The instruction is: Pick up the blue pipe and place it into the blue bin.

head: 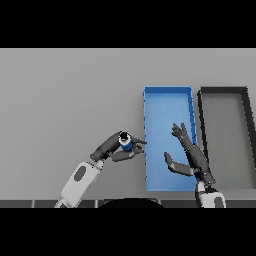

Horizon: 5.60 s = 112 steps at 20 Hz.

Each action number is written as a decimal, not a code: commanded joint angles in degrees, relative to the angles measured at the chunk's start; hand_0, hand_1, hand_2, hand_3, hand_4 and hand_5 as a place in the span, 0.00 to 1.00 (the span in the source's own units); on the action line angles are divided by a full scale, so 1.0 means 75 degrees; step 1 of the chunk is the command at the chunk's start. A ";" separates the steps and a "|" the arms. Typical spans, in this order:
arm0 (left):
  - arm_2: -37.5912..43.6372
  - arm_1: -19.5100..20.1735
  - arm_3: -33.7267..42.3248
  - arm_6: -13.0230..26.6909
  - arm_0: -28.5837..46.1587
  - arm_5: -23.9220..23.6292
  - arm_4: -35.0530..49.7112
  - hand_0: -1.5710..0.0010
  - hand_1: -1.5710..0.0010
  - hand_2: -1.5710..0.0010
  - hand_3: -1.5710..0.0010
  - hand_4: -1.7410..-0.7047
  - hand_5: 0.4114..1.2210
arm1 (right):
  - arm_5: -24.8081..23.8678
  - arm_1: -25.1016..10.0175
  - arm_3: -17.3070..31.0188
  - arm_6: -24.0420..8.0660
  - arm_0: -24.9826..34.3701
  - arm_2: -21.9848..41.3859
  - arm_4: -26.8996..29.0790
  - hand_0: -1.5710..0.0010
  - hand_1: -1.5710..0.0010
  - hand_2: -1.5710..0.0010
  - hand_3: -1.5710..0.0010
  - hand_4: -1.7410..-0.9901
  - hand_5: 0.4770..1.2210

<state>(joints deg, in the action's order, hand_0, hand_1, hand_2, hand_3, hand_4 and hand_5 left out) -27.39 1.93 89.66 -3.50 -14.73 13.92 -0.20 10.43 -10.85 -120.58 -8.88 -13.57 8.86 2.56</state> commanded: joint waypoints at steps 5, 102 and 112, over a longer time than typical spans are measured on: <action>0.0145 -0.0056 -0.0139 0.0077 -0.0096 0.0112 -0.0154 0.00 0.00 0.00 0.00 0.26 1.00 | 0.0470 -0.0392 -0.0065 -0.1341 0.1746 0.0539 0.0134 1.00 1.00 0.95 1.00 0.61 0.11; 0.0602 -0.0050 0.0090 0.1255 0.0328 0.0992 -0.1010 1.00 1.00 1.00 1.00 0.83 0.01 | -0.5004 -0.4157 0.2347 -0.3437 0.3668 0.0981 0.3536 0.00 0.00 0.00 0.35 0.00 1.00; 0.0505 -0.0006 0.0247 0.1214 0.0526 0.1003 -0.1017 1.00 1.00 1.00 1.00 0.83 0.02 | -0.5262 -0.5712 0.3315 -0.3433 0.4810 0.3595 0.4379 0.80 0.82 0.82 0.89 0.75 0.82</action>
<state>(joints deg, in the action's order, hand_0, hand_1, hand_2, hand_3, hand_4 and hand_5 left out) -23.59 1.88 91.51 5.50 -10.76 21.43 -7.82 -29.15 -53.77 -95.75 -34.39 22.60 35.74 35.28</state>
